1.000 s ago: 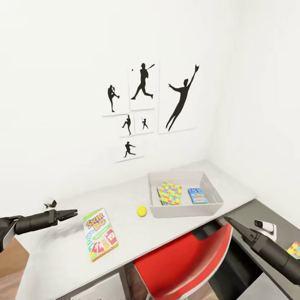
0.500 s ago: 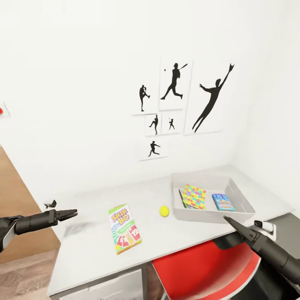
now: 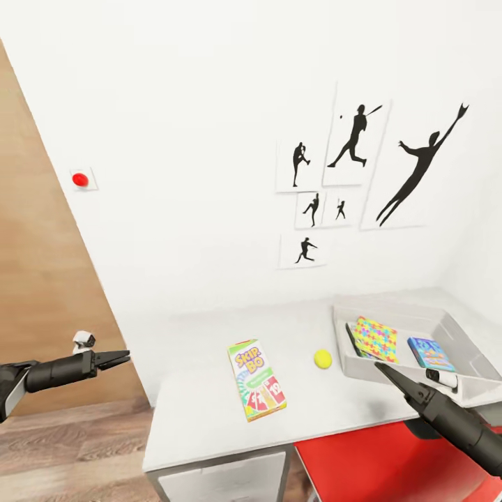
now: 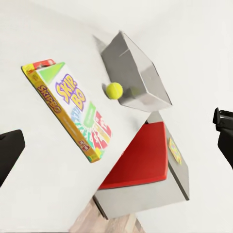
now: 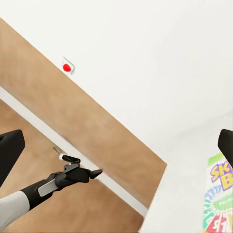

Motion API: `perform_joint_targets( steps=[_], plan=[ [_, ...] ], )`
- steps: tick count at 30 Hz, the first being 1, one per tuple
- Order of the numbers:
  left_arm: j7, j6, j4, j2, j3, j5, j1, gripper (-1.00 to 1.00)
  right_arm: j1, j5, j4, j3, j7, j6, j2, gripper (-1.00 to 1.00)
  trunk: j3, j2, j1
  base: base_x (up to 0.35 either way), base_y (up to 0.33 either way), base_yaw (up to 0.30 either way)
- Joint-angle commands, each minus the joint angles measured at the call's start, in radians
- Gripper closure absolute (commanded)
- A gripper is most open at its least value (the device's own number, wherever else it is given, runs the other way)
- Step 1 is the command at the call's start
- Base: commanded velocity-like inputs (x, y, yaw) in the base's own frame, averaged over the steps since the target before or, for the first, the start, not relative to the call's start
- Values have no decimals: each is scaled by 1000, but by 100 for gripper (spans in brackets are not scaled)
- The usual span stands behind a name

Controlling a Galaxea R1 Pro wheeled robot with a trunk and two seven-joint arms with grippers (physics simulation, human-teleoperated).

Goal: Put all the toys in the child's room - the three board games (two on the bed and one on the table), the two jigsaw puzzles on the table, and the tennis ball on the table - inside the toy box on the table in the child's room.

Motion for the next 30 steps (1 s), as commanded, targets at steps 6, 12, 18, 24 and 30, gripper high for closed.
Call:
perform_joint_targets(
  steps=[6,12,18,24,30],
  plan=[
    [-4,11,0,-1,0,0,-1,-100,-1,-5,0,-1,0,6,0,-100,-2,-2,1,0,219,39],
    [-4,11,0,-1,0,0,-1,-100,-1,-4,-1,0,-5,6,1,-100,-2,-2,1,0,62,4],
    [-4,11,0,-1,0,0,-1,-100,-1,-4,-1,-1,-11,6,1,-100,-2,-2,1,0,10,1],
    [-4,11,0,-2,0,0,-1,-100,-1,-5,-1,-1,-15,7,1,-100,-2,-2,1,0,1,0],
    [-4,11,0,-2,0,-1,-1,-100,-1,-5,-1,-1,-15,7,1,-100,-2,-2,1,0,82,0]
  ],
)
